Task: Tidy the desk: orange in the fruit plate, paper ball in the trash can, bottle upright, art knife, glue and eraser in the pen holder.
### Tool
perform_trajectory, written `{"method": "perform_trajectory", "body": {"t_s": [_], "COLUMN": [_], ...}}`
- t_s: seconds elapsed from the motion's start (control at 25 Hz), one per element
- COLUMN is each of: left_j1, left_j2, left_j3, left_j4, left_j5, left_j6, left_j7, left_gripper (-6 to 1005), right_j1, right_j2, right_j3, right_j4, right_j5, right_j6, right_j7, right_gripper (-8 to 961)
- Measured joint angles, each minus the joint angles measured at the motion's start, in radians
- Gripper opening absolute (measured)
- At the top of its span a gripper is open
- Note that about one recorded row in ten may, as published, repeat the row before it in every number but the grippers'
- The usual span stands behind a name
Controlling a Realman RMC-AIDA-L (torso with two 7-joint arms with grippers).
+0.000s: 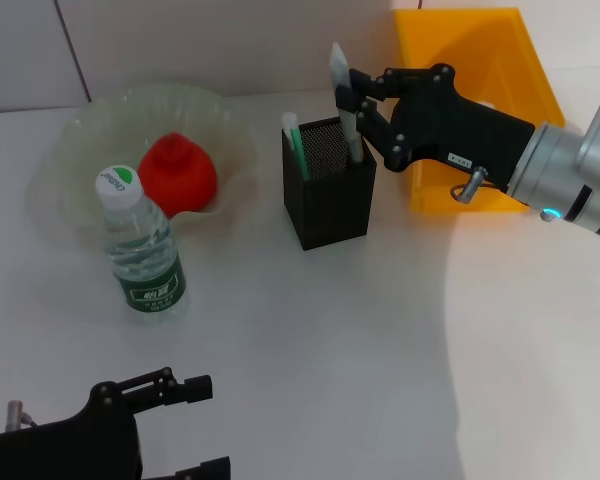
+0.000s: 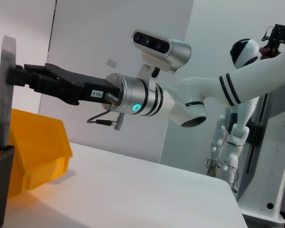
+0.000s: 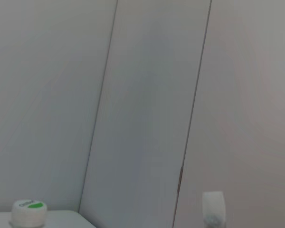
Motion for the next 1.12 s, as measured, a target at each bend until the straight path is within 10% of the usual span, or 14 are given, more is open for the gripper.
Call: {"method": "perform_trajectory", "body": {"t_s": [1.12], "left_j1": [0.0], "left_j2": [-0.001], "left_j3": [-0.013], "left_j4": [-0.002], "left_j5": [-0.014], "left_j6": [0.004], "left_j7": [-0.028], "left_gripper": [782], "right_j1": [0.111], "right_j2": [-0.001], "right_j3": [-0.024], "right_j4": [0.147], "right_j5": [-0.001], "right_j6": [0.126], "right_j7": [-0.072], "right_gripper": [203]}}
